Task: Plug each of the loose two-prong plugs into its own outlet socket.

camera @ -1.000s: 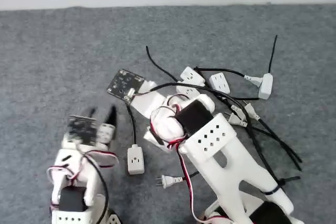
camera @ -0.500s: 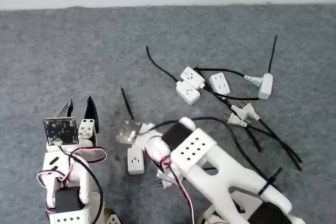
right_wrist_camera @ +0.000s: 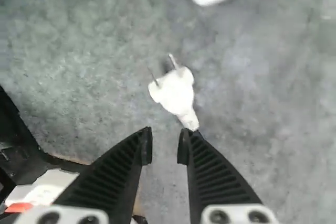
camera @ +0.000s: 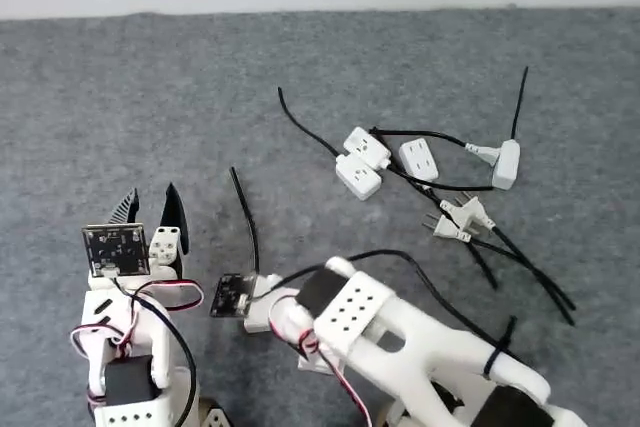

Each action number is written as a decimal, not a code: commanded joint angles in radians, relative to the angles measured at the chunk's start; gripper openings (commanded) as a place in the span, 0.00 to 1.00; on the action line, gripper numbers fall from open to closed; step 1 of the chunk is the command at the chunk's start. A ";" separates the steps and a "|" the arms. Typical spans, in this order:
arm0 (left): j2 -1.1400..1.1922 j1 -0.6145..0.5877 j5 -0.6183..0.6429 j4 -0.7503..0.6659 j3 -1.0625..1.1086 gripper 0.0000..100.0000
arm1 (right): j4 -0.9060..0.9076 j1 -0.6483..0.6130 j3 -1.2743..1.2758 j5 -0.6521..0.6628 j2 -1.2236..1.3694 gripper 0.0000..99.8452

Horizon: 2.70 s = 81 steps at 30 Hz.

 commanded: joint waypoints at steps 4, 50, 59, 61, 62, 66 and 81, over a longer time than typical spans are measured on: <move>0.000 0.002 0.011 -0.029 -0.050 0.17 | -0.096 -0.033 0.041 0.005 -0.025 0.09; 0.002 0.003 0.008 -0.028 -0.051 0.17 | -0.429 0.266 0.183 0.006 -0.025 0.09; 0.002 0.017 0.006 -0.028 -0.051 0.17 | -0.421 0.317 0.161 0.006 -0.036 0.09; 0.002 0.037 0.005 -0.026 -0.050 0.17 | -0.417 0.315 0.150 0.006 -0.036 0.09; 0.002 0.044 -0.003 -0.025 -0.050 0.17 | -0.406 0.315 0.143 0.006 -0.036 0.09; 0.002 0.049 -0.012 -0.025 -0.048 0.17 | -0.387 0.321 0.112 0.006 -0.033 0.09; 0.002 0.052 -0.012 -0.011 -0.054 0.17 | -0.475 0.323 0.052 -0.035 0.160 0.09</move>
